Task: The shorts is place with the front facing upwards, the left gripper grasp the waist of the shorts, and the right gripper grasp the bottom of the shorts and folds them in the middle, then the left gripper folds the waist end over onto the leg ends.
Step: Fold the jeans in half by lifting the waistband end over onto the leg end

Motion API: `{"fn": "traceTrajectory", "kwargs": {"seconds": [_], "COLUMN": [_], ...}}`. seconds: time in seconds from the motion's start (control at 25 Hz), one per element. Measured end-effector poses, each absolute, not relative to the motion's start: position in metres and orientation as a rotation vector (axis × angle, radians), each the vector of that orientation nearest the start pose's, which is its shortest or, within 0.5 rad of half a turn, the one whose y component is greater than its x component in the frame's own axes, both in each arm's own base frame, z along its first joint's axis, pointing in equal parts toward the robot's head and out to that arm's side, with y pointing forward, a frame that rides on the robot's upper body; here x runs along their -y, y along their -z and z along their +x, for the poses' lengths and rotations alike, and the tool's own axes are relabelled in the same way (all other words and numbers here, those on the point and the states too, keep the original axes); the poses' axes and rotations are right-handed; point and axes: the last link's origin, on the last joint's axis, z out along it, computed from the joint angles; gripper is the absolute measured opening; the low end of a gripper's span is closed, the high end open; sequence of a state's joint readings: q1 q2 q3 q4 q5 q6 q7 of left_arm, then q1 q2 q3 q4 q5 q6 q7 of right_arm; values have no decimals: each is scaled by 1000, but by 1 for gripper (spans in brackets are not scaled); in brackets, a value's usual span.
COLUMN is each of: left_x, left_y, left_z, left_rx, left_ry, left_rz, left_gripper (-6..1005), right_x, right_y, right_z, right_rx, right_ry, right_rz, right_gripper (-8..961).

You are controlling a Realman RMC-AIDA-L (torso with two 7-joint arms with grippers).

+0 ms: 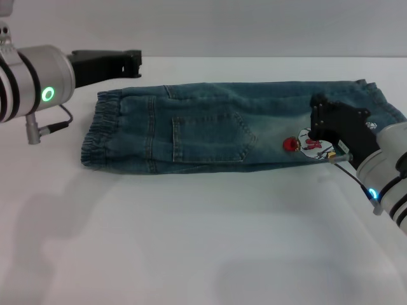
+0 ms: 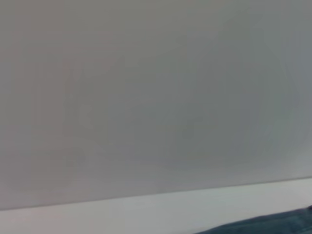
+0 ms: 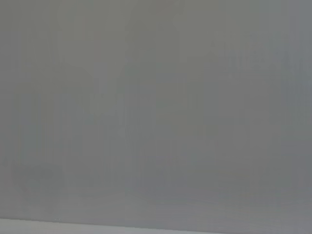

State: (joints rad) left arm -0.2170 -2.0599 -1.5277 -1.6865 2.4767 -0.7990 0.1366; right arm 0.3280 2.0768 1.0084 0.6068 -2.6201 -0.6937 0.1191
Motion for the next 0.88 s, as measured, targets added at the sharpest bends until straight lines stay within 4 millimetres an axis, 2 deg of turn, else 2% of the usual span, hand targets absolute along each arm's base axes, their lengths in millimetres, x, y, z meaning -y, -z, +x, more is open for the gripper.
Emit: {"fn": "traceTrajectory", "kwargs": {"seconds": [0.16,0.32,0.4,0.88], "left_x": [-359,-361,-361,-352], "left_y": [-28,-32,-34,-23], "left_z": [-178,-208,-214,-229], "left_rx": [1068,1148,1160,1213], "left_ry": [363,327,315,218], "left_rz": [-2031,-1961,-1947,-1979], "left_gripper": [-2,60,91,304], "right_x": [-337,-334,-332,-331], "right_y": [71,71,71,69], "right_z": [276,282,284,284], "right_rx": [-693,-702,-707,-700], "right_ry": [-671,-655,-649,-657], "right_rz": [-1841,-1837,-1835,-1831], "right_gripper": [1,1,1,1]}}
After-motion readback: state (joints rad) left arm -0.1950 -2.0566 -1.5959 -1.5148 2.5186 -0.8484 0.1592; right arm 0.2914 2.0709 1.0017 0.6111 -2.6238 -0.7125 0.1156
